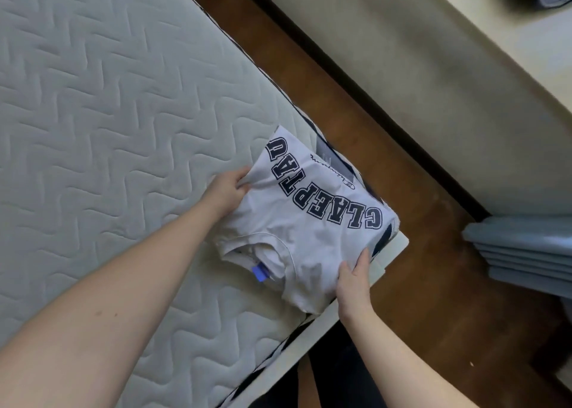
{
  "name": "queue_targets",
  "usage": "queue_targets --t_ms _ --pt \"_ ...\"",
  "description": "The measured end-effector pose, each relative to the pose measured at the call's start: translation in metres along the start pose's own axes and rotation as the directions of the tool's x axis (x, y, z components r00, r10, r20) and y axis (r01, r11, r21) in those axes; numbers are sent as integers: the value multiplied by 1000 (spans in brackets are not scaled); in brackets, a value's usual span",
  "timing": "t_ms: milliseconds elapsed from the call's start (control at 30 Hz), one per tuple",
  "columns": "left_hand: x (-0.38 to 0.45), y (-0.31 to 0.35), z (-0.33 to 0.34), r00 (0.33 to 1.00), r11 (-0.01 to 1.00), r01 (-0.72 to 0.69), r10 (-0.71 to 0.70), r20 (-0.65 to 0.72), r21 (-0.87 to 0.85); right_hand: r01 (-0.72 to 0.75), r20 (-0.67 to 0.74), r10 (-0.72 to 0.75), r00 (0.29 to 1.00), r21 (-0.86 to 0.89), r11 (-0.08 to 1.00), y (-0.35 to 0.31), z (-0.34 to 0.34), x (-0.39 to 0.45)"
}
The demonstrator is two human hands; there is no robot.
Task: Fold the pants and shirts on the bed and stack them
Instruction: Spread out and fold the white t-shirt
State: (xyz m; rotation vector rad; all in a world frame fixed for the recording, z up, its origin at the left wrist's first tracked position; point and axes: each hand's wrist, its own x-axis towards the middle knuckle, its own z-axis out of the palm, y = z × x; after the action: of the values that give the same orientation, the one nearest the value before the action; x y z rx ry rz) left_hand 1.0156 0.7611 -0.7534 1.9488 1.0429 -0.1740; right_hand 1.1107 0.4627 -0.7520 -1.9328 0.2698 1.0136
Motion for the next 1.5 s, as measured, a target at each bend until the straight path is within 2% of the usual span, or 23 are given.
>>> queue_targets --t_ms 100,200,300,367,433,500,667,733,833,933,1000,1067,1133,1200,1300,1333,1400,1467,1500 --pt "9 -13 12 990 990 132 -129 -54 59 -93 60 89 994 73 993 2 -3 19" --pt "2 -32 14 959 957 277 -270 -83 85 -106 103 94 990 122 987 7 -11 24" --pt "-14 -60 11 925 919 367 -377 50 145 -181 277 148 949 99 978 22 -16 12" --pt "-27 -76 6 924 932 351 -361 128 97 -233 417 213 883 -3 972 35 -16 -6" --pt "-40 -87 -1 930 944 330 -326 167 4 -226 470 238 850 -83 971 49 -13 -21" --pt "-49 -93 -8 935 943 318 -296 195 -93 -188 435 211 875 -96 978 59 -9 -29" --pt "-49 -88 -20 987 992 93 -81 140 -87 -126 277 134 951 -48 991 64 -1 -35" --pt "-50 -78 -25 984 987 59 -31 178 -151 -129 243 120 963 23 991 64 2 -39" --pt "-52 -67 -30 979 976 78 -36 200 -204 -199 229 158 961 169 965 67 9 -47" --pt "-51 -71 -29 988 994 72 -61 142 -78 -291 270 220 938 260 921 74 19 -56" --pt "-51 -84 -26 991 995 89 -93 96 42 -303 296 233 926 215 928 80 28 -60" --pt "-53 -98 -19 983 976 170 -177 46 136 -331 280 274 920 179 927 87 36 -64" --pt "-58 -113 -7 963 952 266 -268 -7 152 -386 241 345 907 149 910 94 41 -66" --pt "-64 -127 5 939 936 343 -339 -59 77 -422 244 396 885 63 904 98 43 -65" --pt "-78 -140 21 888 878 412 -447 -108 -245 -404 259 443 858 -191 895 93 37 -61" --pt "-84 -143 26 868 816 418 -488 -90 -401 -384 268 465 844 -303 872 87 33 -61" --pt "-95 -146 39 843 609 397 -538 11 -687 -301 287 523 802 -562 770 72 21 -57" --pt "-105 -144 53 831 447 390 -548 98 -805 -177 235 521 821 -762 623 53 9 -47" --pt "-109 -142 59 827 410 398 -547 128 -820 -130 221 474 853 -788 601 43 4 -40"
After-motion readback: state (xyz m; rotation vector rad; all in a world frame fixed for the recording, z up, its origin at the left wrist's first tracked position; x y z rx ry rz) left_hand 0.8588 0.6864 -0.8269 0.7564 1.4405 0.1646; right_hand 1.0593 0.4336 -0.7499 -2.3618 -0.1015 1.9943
